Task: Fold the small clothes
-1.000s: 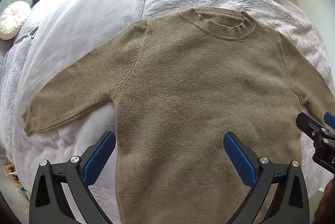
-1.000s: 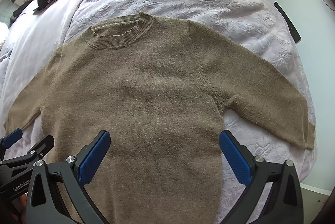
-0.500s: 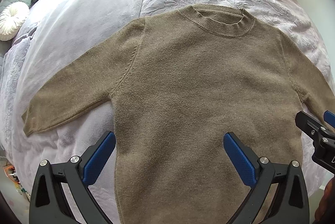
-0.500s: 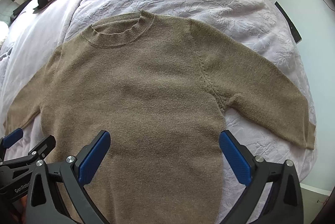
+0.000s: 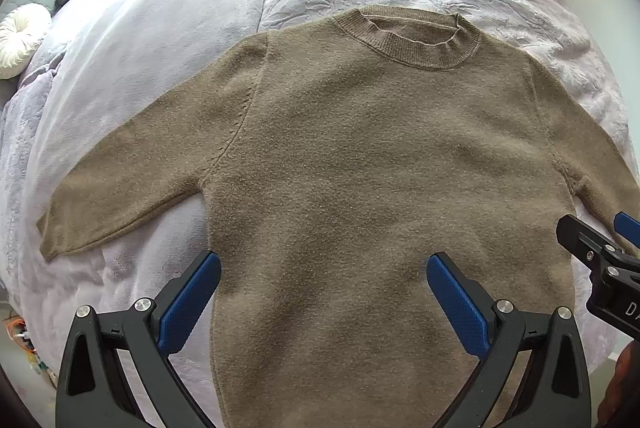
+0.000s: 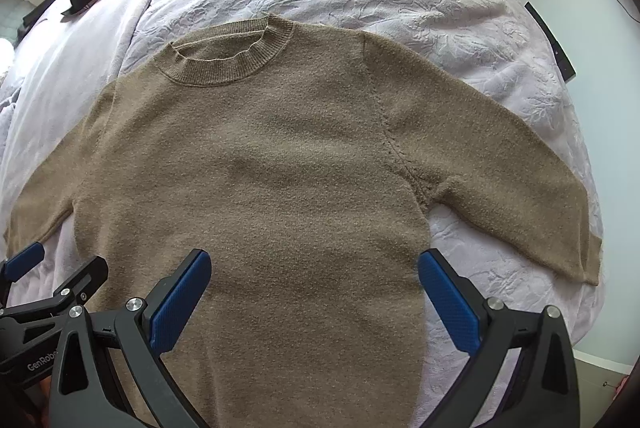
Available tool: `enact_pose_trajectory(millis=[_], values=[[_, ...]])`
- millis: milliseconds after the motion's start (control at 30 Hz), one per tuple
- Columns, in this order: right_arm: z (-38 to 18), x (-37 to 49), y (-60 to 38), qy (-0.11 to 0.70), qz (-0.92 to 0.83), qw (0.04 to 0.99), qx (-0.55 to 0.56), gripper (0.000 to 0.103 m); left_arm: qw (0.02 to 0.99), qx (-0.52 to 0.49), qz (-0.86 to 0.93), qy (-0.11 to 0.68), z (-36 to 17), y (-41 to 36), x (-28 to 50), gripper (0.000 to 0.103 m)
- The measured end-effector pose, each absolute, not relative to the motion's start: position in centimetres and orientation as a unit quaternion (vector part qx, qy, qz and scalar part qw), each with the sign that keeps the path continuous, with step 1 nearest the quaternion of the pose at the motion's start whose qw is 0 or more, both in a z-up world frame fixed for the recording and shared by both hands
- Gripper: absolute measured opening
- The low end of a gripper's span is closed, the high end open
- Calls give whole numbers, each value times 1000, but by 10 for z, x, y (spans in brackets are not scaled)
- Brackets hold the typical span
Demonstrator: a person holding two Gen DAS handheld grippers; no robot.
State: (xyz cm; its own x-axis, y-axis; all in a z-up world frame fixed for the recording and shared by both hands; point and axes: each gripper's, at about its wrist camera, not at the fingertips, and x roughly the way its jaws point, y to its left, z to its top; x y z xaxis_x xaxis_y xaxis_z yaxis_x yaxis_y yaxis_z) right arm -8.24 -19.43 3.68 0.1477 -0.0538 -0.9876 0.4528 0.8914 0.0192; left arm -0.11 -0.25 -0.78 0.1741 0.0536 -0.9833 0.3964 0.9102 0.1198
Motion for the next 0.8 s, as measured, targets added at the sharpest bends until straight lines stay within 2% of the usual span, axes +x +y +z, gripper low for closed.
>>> enact_pose_trajectory(millis=[800], values=[[37, -82, -187, 631, -169, 740, 160, 103, 746, 167, -130, 631, -12, 2, -2, 103]])
